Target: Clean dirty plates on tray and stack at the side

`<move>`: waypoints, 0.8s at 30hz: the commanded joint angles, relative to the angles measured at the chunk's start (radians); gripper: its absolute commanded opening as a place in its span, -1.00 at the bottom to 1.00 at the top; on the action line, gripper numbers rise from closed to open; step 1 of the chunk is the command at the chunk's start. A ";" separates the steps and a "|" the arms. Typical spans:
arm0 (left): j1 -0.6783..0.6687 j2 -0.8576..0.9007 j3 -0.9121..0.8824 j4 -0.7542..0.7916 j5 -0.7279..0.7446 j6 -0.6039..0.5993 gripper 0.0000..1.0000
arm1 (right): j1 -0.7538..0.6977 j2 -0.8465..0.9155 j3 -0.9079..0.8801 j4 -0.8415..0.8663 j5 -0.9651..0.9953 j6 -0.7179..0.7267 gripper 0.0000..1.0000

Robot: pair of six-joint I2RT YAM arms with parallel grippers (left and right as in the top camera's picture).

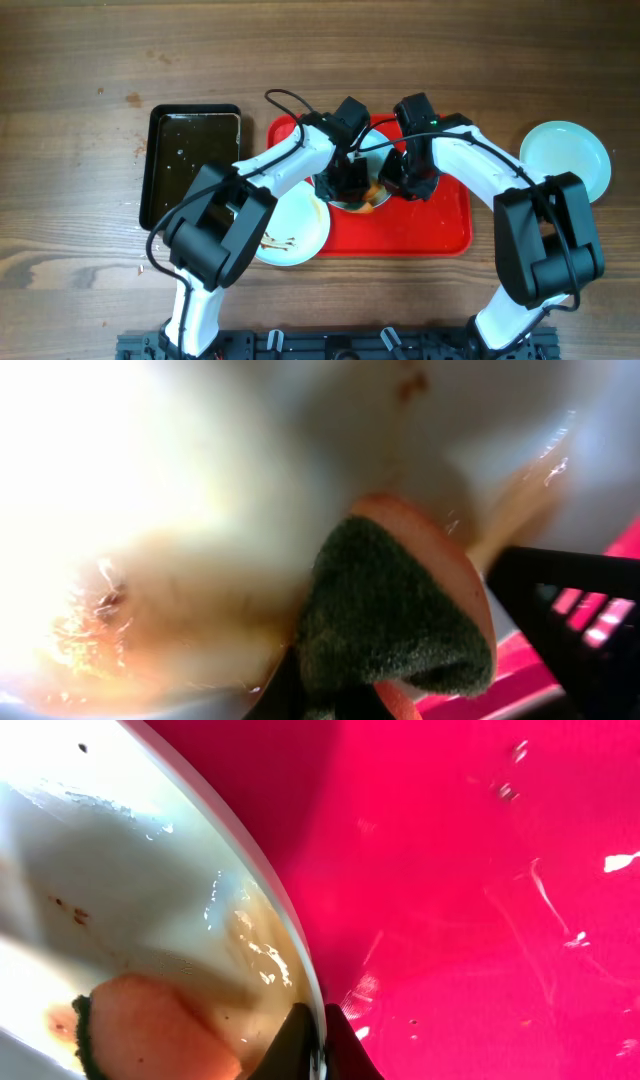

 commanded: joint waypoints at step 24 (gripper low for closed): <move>0.027 0.078 -0.062 0.377 0.018 -0.193 -0.92 | 0.010 0.069 -0.048 -0.046 0.035 -0.025 -0.91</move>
